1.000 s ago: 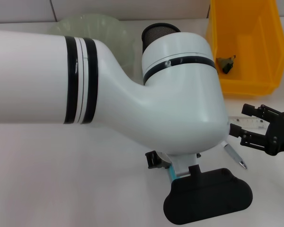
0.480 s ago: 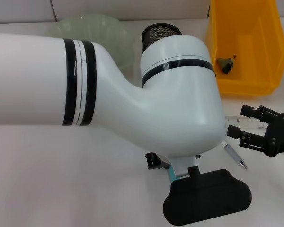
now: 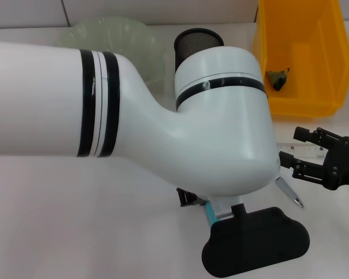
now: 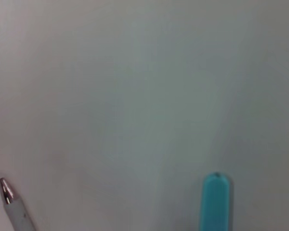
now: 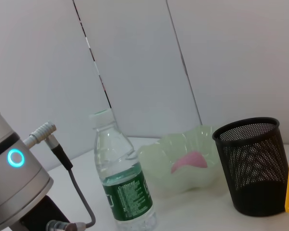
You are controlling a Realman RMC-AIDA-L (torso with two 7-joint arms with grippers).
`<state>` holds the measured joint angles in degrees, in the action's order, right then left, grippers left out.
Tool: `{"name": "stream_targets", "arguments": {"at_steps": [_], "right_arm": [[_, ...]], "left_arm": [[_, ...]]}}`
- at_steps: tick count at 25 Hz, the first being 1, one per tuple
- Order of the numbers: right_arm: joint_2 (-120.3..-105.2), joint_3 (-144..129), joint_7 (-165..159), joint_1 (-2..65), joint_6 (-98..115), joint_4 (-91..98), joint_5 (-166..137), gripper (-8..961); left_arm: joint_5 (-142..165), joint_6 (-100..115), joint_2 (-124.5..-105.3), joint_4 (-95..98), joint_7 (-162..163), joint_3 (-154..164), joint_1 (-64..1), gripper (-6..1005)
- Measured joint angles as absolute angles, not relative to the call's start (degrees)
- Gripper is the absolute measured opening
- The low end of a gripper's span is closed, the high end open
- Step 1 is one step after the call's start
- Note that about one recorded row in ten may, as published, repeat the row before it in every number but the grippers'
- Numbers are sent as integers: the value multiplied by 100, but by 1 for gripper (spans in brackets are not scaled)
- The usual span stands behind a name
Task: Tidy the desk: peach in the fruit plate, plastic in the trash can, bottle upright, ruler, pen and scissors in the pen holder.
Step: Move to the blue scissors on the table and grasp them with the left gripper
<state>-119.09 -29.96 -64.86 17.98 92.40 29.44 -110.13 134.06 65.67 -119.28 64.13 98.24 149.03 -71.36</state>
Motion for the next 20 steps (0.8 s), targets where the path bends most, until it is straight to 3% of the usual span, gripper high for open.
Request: {"name": "stream_targets", "arguments": {"at_steps": [10,13,20], "right_arm": [[-11909,-2997,-6497,1854,9237,2944,-11012,825],[-11909,-3002,-6498,1854,9236,2928,-11013,825],[-11909,-3006,-6498,1854,9236,2895,-11013,825]], "left_arm": [[13400,6513,-11927,6382,9848,14923,-7169,353],[13397,6468,-11926,6370,9839,14992,-7171,422],[13381,6430,-11923,6360,9814,15029,-7171,417]]}}
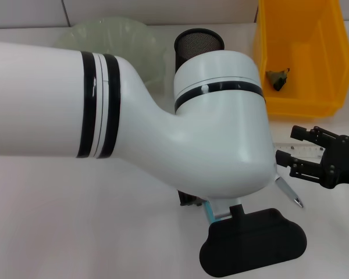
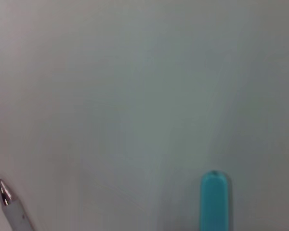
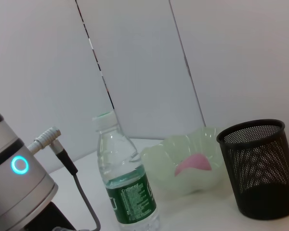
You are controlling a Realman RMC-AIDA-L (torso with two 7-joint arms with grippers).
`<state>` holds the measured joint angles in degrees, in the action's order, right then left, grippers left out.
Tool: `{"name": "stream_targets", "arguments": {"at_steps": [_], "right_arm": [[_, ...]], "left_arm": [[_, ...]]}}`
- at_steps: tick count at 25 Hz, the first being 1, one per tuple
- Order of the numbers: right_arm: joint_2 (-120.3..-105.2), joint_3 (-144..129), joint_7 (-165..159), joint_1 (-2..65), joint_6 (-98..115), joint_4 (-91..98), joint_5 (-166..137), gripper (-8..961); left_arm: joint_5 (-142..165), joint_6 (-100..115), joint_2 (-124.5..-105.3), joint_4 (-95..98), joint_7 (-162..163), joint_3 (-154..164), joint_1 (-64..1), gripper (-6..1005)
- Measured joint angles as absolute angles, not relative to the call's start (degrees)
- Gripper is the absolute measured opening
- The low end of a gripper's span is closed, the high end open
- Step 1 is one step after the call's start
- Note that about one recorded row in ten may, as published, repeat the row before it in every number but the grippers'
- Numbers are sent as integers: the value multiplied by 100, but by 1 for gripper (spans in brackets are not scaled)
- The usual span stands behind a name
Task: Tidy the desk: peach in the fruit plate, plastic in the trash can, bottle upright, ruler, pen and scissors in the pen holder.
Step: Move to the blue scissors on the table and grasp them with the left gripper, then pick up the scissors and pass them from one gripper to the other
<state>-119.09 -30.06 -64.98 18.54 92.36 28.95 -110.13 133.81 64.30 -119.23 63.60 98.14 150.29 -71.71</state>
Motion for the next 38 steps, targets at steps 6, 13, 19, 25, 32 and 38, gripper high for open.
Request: {"name": "stream_targets", "arguments": {"at_steps": [6,13,19,25,32,38], "right_arm": [[-11909,-3006,-6501,1858,9237,2891,-11012,825],[-11909,-3005,-6501,1864,9221,2891,-11012,825],[-11909,-2996,-6494,1872,9211,2891,-11004,825],[-11909,-2640,-6593,1825,9234,2934,-10871,825],[-11844,-1189,-7112,1857,9457,2901,-10853,825],[-11767,-924,-7255,1894,9630,2945,-10793,825]], "left_arm": [[13366,6446,-11923,6345,9767,15024,-7155,406],[13411,6504,-11930,6384,9751,14954,-7153,263],[13589,6771,-11925,6623,9790,14625,-7139,218],[13675,6909,-11829,7002,9817,13882,-6926,218],[13568,6967,-11562,7930,9739,12730,-6284,219],[13135,6942,-11515,8601,9441,11733,-5609,219]]}}
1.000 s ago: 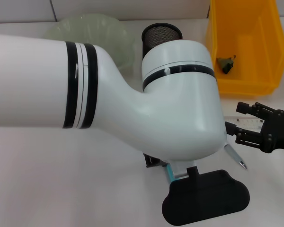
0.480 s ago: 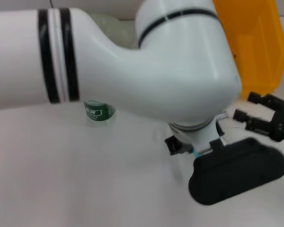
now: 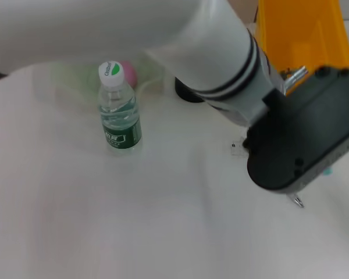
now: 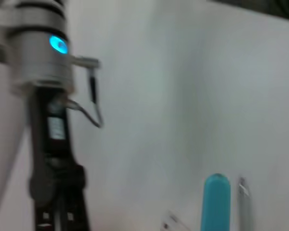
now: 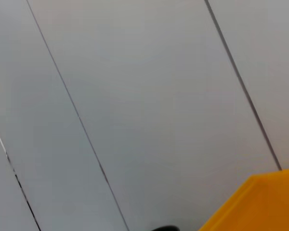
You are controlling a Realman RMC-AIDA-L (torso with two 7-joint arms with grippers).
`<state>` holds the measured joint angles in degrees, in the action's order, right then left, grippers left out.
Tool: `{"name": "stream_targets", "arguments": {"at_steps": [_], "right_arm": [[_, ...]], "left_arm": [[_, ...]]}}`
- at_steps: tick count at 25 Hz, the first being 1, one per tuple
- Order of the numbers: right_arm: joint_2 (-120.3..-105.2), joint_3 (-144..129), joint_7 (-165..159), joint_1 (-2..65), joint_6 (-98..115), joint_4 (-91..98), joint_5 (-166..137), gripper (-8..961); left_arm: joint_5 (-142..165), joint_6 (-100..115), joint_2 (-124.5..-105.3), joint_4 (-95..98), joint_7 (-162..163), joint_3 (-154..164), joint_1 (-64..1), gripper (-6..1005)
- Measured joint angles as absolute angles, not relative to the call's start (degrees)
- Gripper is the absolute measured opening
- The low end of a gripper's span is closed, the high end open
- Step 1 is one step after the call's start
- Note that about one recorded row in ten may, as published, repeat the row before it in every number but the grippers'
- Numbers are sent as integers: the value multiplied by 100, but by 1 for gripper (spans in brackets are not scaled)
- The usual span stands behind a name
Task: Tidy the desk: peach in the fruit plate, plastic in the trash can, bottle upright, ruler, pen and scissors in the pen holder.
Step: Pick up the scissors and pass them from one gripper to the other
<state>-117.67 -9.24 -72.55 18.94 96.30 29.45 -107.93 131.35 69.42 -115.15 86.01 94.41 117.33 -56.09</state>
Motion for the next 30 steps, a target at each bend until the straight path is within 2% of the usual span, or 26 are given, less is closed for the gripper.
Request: {"name": "stream_targets", "arguments": {"at_steps": [2,7,14,19,30], "right_arm": [[-11758,-921,-7260,1897,9639,2945,-10716,825],[-11739,-917,-7315,1900,9830,2938,-10440,825],[-11744,-908,-7326,1869,10156,2885,-10095,825],[-11749,-906,-7335,1838,10210,2883,-10065,825],[-11694,-908,-7211,1757,10235,2940,-10045,825]], "left_arm": [[13135,6942,-11515,8601,9441,11733,-5609,219],[12536,7060,-11500,9300,9051,10957,-4824,219],[12494,6593,-11554,9661,8843,10921,-4167,218],[12449,6548,-11568,9771,8838,10918,-4004,218],[12079,6543,-11774,10014,8685,10650,-3516,219]]}}
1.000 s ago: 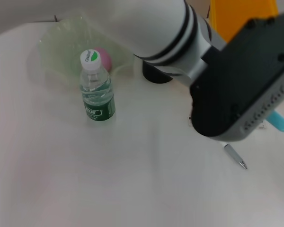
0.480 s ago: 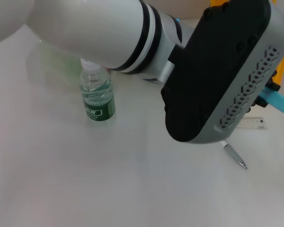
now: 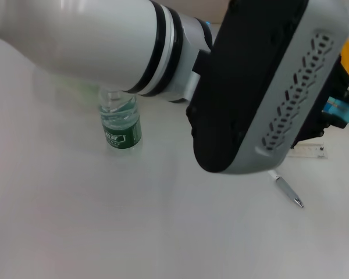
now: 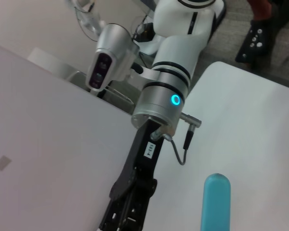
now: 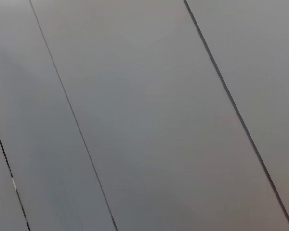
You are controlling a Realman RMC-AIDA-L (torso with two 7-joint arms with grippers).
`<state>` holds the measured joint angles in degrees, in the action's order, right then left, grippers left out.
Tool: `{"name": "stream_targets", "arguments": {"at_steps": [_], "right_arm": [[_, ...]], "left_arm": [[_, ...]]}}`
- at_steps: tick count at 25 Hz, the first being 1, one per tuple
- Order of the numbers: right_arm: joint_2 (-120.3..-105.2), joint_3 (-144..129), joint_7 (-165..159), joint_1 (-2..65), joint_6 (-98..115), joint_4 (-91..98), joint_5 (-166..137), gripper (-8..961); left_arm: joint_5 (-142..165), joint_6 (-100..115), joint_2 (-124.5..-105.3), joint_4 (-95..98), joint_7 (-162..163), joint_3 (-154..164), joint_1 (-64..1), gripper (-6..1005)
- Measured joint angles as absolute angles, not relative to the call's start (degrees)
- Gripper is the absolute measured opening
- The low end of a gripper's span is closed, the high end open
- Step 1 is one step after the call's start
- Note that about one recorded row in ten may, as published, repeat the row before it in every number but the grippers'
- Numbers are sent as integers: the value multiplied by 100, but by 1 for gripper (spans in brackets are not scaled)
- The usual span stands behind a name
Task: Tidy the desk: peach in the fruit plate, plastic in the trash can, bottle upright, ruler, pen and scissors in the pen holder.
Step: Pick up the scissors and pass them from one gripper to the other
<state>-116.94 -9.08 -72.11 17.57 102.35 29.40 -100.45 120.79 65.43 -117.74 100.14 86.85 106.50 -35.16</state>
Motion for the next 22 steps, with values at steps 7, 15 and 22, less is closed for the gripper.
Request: {"name": "stream_targets", "arguments": {"at_steps": [7,15,22], "right_arm": [[-11691,-905,-6990,1792,10172,2896,-10045,824],[-11730,-929,-6708,1781,10145,2890,-10043,824],[-11607,-538,-7754,1914,10051,2304,-9831,824]], "left_arm": [[11816,6466,-11865,10001,8631,10439,-3365,219],[11346,6344,-11874,9957,8564,10194,-3297,218],[11147,6181,-11875,9959,8119,10322,-3059,219]]}}
